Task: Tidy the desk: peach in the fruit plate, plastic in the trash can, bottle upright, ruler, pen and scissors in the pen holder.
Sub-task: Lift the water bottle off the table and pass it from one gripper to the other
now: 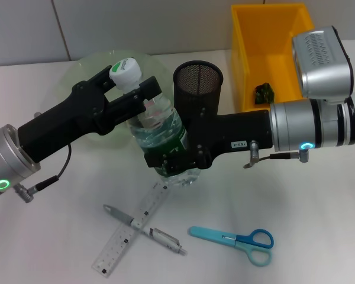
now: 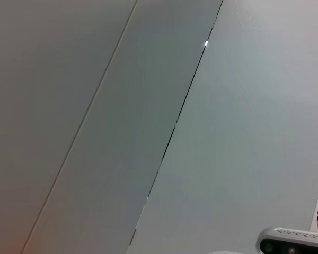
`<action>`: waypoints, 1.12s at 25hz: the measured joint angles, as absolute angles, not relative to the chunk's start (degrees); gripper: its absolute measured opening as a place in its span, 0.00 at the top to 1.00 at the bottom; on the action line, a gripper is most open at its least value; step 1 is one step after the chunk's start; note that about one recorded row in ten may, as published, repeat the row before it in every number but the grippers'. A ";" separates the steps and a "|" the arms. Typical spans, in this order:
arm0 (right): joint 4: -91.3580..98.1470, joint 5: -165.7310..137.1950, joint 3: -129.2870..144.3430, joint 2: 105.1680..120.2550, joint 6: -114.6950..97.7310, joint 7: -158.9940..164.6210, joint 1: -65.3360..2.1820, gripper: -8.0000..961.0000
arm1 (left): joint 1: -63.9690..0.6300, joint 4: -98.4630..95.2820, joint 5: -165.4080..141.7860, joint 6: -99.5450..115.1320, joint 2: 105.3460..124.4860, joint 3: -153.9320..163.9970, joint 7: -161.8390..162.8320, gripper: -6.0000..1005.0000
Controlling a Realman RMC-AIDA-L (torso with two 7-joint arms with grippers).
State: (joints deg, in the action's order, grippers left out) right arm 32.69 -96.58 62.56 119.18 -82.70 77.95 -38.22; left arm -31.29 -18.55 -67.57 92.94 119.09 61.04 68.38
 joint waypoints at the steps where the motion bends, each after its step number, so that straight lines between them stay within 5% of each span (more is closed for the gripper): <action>1: 32.69 -96.58 62.56 119.18 -82.70 77.95 -38.22 0.21 | -31.29 -18.54 -67.58 92.94 119.09 61.06 68.38 0.27; 8: 32.69 -96.58 62.65 119.18 -82.73 77.95 -38.17 0.21 | -31.29 -18.54 -67.76 92.94 119.09 61.08 68.22 0.27; 28: 32.96 -96.60 62.51 119.18 -83.18 77.96 -37.81 0.21 | -30.87 -18.54 -67.66 92.37 119.09 61.09 68.03 0.55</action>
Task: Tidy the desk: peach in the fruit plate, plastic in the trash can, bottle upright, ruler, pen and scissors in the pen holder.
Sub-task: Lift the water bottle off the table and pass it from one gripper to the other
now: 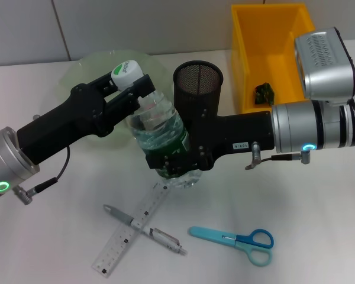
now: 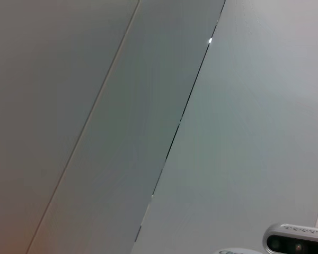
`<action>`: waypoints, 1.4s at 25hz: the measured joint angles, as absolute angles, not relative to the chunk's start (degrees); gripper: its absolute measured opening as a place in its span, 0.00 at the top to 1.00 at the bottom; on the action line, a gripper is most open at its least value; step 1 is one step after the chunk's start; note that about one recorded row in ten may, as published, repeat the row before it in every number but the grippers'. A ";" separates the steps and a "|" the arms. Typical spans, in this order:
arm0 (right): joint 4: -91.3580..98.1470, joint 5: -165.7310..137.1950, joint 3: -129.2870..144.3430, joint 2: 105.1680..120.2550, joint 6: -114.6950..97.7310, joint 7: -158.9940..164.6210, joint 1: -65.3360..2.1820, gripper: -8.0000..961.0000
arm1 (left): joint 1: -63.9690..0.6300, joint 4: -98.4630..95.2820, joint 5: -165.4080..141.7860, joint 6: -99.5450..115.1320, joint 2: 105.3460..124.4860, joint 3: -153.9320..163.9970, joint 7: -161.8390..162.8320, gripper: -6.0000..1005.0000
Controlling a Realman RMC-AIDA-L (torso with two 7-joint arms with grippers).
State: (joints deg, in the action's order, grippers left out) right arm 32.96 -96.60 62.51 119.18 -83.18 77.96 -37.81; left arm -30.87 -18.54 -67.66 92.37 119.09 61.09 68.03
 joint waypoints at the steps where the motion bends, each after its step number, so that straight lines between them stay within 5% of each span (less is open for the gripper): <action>1: 32.99 -96.60 62.52 119.18 -83.18 78.13 -37.79 0.21 | -30.83 -18.54 -67.64 92.35 119.09 61.09 68.03 0.57; 35: 33.33 -96.73 62.64 119.26 -82.86 78.15 -37.71 0.21 | -30.76 -18.54 -67.64 93.16 119.04 60.65 68.23 0.56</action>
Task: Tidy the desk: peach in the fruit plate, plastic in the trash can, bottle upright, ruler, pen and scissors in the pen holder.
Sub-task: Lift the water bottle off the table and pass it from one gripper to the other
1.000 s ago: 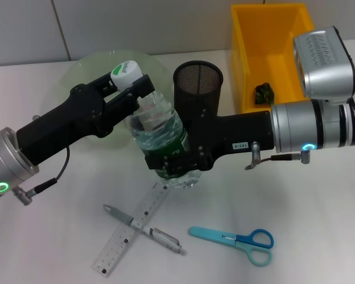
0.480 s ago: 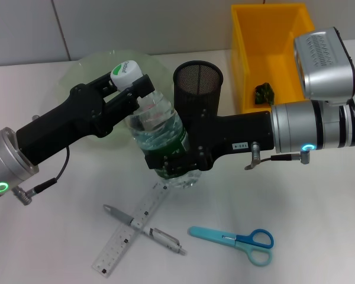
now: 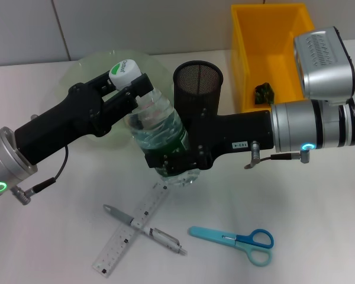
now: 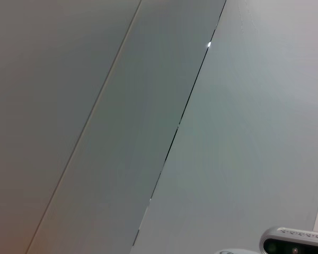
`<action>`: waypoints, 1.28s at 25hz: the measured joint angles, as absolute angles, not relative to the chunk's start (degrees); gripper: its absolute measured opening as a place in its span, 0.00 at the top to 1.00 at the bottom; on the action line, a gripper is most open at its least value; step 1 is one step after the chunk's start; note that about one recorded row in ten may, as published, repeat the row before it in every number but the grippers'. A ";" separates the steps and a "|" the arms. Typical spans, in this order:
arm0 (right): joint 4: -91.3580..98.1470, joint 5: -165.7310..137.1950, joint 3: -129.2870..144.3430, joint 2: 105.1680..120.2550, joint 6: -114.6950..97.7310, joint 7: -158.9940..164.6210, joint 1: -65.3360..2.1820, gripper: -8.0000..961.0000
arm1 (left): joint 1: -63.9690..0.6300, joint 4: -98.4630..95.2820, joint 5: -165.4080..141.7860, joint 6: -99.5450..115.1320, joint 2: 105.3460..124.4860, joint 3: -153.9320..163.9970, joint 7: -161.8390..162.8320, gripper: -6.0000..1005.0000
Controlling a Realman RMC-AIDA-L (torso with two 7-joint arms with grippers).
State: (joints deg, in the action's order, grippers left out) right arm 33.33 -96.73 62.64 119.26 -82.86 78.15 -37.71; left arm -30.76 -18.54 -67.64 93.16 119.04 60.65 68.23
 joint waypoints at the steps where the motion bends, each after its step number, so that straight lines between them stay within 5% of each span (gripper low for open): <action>1: 33.33 -96.83 62.64 119.26 -82.83 78.15 -37.71 0.21 | -30.76 -18.54 -67.65 93.25 119.03 60.61 68.23 0.56; 32: 32.73 -100.15 64.07 119.27 -79.91 78.61 -36.76 0.21 | -30.98 -19.15 -65.51 93.52 118.65 60.36 68.52 0.56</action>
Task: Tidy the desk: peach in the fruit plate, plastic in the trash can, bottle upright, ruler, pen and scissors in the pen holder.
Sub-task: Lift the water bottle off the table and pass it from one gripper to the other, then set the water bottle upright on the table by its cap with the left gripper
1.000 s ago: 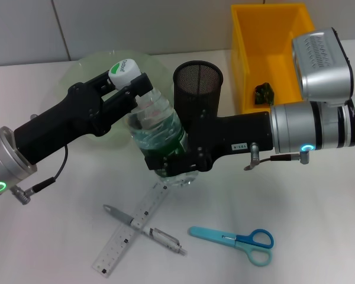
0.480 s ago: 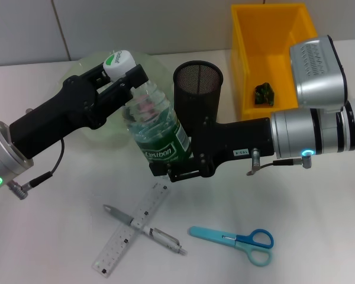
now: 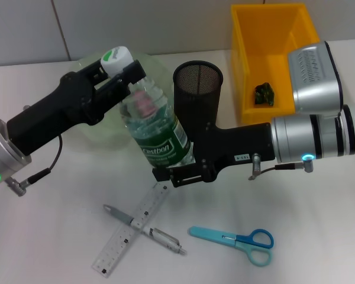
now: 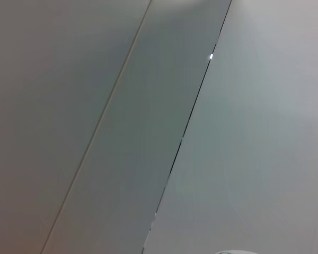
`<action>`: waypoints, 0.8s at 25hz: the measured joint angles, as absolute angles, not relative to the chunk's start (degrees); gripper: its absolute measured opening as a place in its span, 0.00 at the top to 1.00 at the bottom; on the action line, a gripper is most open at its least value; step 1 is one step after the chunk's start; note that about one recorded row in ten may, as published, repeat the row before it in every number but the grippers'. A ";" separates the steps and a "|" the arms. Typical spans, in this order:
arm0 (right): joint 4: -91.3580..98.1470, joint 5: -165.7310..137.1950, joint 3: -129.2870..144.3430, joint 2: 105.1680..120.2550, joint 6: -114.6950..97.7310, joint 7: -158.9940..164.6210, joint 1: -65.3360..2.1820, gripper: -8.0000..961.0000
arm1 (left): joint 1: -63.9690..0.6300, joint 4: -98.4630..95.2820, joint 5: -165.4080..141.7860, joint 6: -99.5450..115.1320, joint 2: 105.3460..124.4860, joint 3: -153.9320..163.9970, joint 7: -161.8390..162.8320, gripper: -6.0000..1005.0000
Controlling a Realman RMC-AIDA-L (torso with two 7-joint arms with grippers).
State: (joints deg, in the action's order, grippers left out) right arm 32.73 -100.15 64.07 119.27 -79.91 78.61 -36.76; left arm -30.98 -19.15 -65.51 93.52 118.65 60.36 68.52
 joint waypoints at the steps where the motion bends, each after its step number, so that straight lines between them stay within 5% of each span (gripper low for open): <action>1: 32.71 -100.24 64.19 119.27 -79.72 78.62 -36.62 0.21 | -30.99 -19.20 -65.26 93.52 118.65 60.35 68.52 0.56; 20: 32.69 -100.07 65.26 119.23 -77.36 75.74 -34.16 0.20 | -29.55 -21.35 -64.56 93.74 118.20 59.68 68.06 0.56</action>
State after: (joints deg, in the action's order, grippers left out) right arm 32.69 -100.07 65.26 119.23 -77.36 75.75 -34.16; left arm -29.55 -21.35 -64.56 93.74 118.20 59.68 68.06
